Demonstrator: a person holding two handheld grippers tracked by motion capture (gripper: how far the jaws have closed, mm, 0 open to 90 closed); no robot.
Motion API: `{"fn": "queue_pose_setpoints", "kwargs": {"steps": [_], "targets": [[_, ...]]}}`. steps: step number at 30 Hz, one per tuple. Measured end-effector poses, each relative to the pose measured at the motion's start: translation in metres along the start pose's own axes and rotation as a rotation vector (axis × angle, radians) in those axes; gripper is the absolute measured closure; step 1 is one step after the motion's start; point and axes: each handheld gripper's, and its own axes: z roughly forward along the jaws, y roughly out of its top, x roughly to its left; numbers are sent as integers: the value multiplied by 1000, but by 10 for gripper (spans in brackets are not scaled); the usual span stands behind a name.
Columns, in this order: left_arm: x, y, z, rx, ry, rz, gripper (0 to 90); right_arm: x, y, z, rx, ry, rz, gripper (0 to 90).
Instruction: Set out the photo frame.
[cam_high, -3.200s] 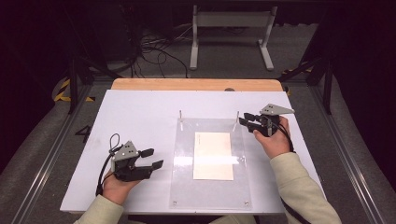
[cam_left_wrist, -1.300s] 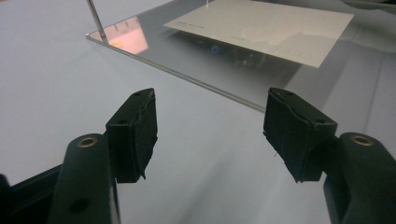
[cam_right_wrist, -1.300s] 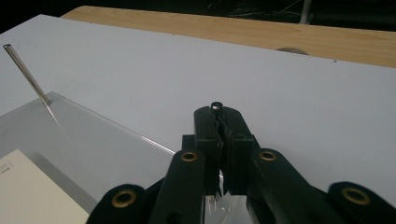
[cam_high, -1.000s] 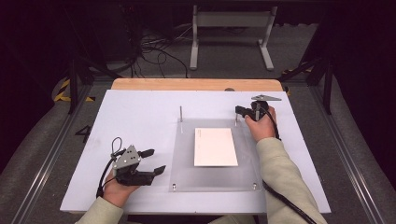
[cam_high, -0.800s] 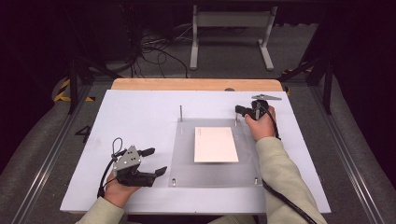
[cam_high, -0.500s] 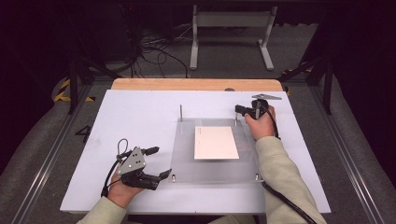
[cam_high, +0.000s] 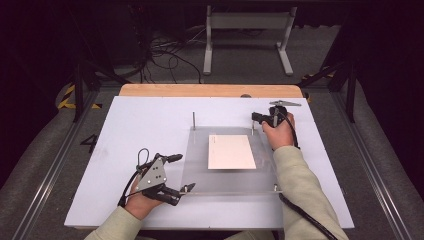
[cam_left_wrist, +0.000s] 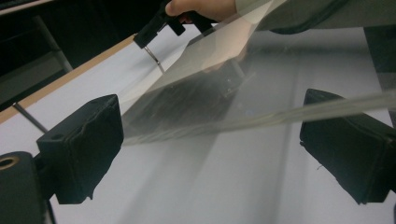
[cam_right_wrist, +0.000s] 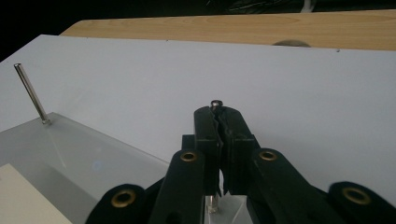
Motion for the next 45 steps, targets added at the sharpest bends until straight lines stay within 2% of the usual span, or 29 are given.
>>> {"fn": "queue_pose_setpoints", "kwargs": {"steps": [2,4,8,11,13,15,16,18,23,26,29,31,33,35,37,39,40,42,45], "targets": [[-1,2,2,-9,-6,3,75,0,0,0,0,0,-1,861],[-2,5,5,-8,-9,22,93,0,0,0,0,1,0,861],[-4,7,8,-5,-8,31,163,0,0,-1,0,2,0,861],[-5,8,7,-18,2,48,293,0,-1,-1,-3,3,3,861],[-5,8,5,-31,-3,45,382,0,-1,-1,-3,3,5,860],[-4,9,3,-29,-3,49,489,-1,-1,-1,-6,4,4,860],[-4,9,3,-21,2,58,514,-1,-1,-1,-7,10,8,859],[-4,9,3,-14,6,49,520,-2,-1,-1,-7,16,9,858],[-4,10,3,-1,12,61,526,0,0,-3,1,14,-19,855],[-4,10,3,4,13,65,529,-2,0,-5,3,29,-6,840],[-3,10,2,3,13,62,531,-3,1,-11,-20,29,-3,750],[-3,11,2,6,14,60,531,-4,2,-20,-49,29,-2,672],[-3,12,2,5,16,53,531,-3,3,-29,-58,22,-25,637],[-2,13,2,6,17,53,531,-2,2,-38,-62,37,-37,604],[-2,14,2,9,19,44,531,-1,-1,-48,-91,58,-38,574],[-1,17,1,15,23,38,531,1,-9,-64,-129,98,-31,566],[-1,17,1,15,23,38,530,1,-9,-64,-129,98,-31,566],[-1,19,1,21,24,35,531,2,-15,-74,-146,127,-29,560],[1,20,1,21,23,32,531,7,-23,-91,-158,147,-76,558]]}}
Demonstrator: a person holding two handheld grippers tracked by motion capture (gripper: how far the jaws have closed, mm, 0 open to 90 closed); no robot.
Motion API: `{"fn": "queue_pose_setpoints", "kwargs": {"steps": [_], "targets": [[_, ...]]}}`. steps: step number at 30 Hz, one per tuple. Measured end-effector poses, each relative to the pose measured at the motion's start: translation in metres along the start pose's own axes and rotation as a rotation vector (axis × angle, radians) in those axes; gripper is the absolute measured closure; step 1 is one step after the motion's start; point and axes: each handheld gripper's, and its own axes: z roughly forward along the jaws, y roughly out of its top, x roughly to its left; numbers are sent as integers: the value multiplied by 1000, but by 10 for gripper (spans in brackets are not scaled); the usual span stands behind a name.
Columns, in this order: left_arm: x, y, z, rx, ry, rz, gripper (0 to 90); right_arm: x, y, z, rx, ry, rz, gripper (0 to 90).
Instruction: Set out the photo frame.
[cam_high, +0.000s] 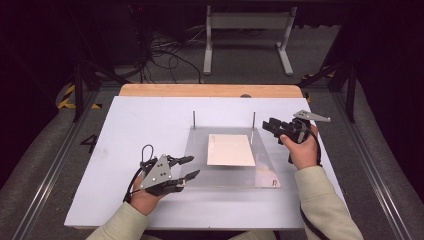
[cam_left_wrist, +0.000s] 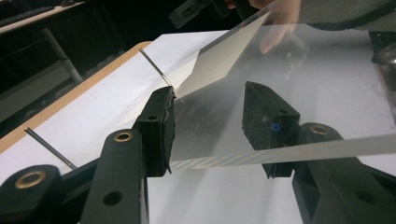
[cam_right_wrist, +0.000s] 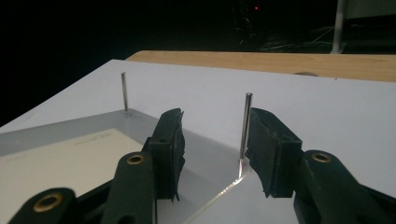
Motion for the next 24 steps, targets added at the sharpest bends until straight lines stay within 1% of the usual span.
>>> {"fn": "queue_pose_setpoints", "kwargs": {"steps": [3,5,6,7,8,9,10,11,13,15,17,20,24], "targets": [[2,2,0,2,-6,-6,531,10,-3,-15,-11,22,-42,574],[4,4,-1,2,-8,-18,531,17,-6,-23,-21,35,-67,573],[5,4,-1,2,-6,-16,531,22,-8,-29,-31,36,-83,570],[5,4,-1,2,-6,-16,531,22,-8,-29,-31,36,-83,570],[6,5,-1,3,-9,-22,531,25,-10,-32,-33,34,-96,566],[7,7,-1,2,-8,-20,531,29,-11,-36,-35,35,-121,562],[7,7,-1,3,-8,-23,531,36,-13,-42,-28,40,-151,557],[7,8,-1,1,-4,-24,531,36,-13,-42,-28,40,-151,557],[7,9,-1,5,0,-23,532,43,-13,-48,-17,44,-194,543],[7,10,-2,8,2,-17,536,48,-12,-55,-18,46,-203,519],[7,10,-2,13,2,-12,540,53,-9,-64,-1,19,-231,512],[6,10,-3,15,2,-8,542,58,-8,-77,-1,19,-255,507],[7,11,-4,15,2,-11,543,62,-15,-94,19,22,-269,508]]}}
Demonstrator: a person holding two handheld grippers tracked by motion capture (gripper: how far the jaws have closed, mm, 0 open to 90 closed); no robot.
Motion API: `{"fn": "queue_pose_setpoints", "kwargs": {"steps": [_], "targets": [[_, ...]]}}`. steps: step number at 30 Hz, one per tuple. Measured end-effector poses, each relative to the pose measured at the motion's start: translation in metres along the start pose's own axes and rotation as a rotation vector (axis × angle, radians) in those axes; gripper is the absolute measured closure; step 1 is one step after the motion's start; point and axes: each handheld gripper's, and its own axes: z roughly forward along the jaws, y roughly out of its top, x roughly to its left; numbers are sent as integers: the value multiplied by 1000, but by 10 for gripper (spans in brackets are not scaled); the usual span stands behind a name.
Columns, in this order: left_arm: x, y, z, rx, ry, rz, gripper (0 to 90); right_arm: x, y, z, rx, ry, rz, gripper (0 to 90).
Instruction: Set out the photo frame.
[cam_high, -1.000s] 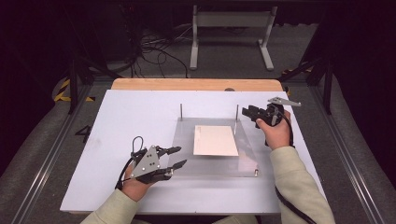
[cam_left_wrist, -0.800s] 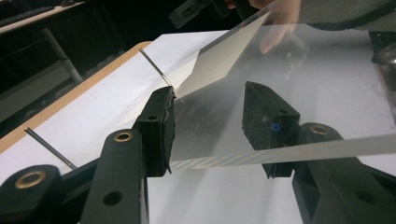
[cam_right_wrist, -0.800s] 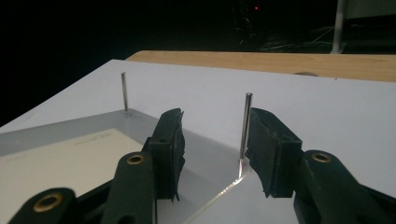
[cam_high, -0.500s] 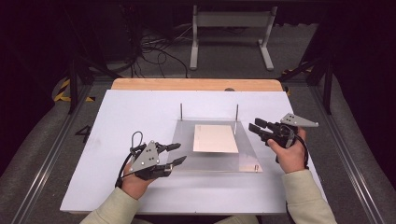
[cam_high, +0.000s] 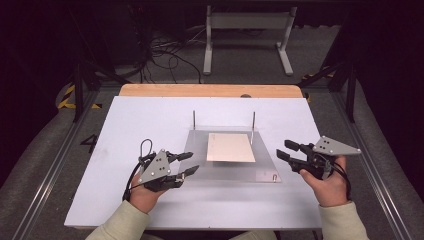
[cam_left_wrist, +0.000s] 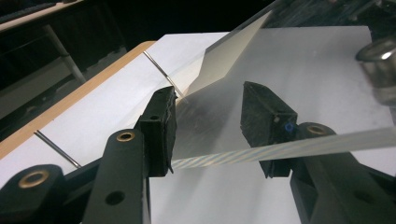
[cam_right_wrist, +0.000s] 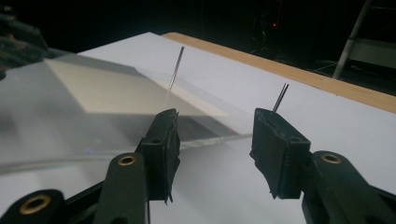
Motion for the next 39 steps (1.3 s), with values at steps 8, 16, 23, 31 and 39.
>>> {"fn": "queue_pose_setpoints", "kwargs": {"steps": [8,16,23,31,39], "targets": [[1,1,-2,-13,4,0,543,17,-7,-9,69,37,-96,463],[1,3,-3,-24,2,-6,542,33,-10,-7,99,68,-163,326],[1,3,-3,-25,-2,-6,542,42,-4,4,-5,85,-253,296],[1,3,-2,-31,2,-6,542,47,-3,17,-43,122,-329,458],[-1,4,-4,-32,21,18,562,51,-1,22,-69,127,-372,586]]}}
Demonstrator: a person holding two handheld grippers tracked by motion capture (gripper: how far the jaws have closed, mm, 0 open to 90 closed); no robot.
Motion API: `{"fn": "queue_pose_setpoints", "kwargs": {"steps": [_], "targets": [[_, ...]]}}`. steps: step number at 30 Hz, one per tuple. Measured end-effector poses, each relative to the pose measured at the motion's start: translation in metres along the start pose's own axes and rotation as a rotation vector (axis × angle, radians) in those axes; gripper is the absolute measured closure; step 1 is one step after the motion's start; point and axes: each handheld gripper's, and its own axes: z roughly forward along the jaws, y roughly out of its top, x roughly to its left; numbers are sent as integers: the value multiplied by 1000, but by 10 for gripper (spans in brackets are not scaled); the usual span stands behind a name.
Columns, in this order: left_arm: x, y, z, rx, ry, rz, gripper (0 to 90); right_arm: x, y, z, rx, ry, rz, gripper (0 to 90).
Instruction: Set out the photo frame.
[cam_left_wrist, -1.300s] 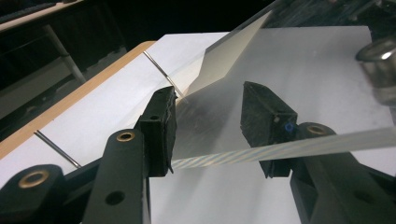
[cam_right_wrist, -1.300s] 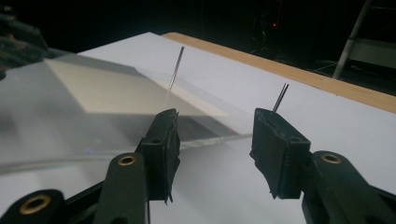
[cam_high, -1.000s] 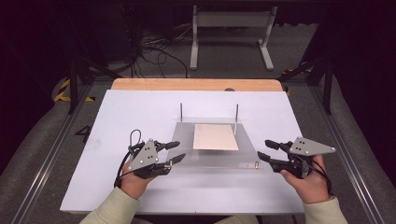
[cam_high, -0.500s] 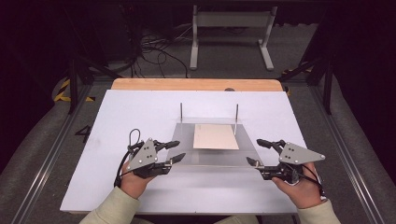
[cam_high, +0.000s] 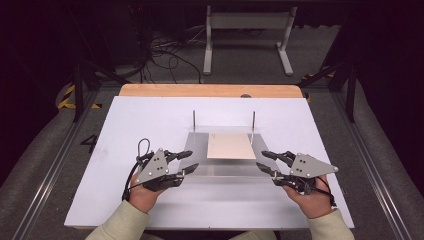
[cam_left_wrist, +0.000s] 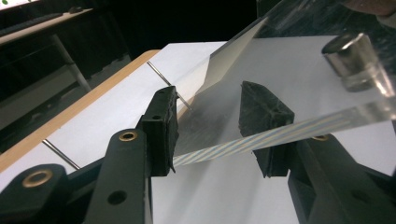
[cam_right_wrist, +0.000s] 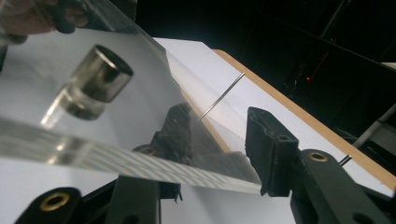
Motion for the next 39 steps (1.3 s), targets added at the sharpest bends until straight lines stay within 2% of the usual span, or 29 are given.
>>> {"fn": "queue_pose_setpoints", "kwargs": {"steps": [5,10,19,26,32,36,39], "targets": [[0,2,0,4,10,8,575,0,0,0,-11,-5,-5,591],[-1,6,-4,-17,20,16,589,0,3,-1,-28,-18,-13,592],[0,25,-14,-71,53,48,615,-2,20,-9,-92,-63,-45,594],[3,40,-23,-115,97,68,632,0,37,-14,-126,-126,-105,610],[1,53,-32,-148,121,83,651,3,50,-19,-162,-161,-126,609],[-1,58,-37,-154,132,89,656,4,57,-21,-170,-162,-123,608],[-5,61,-39,-146,146,99,654,8,64,-25,-151,-167,-120,608]]}}
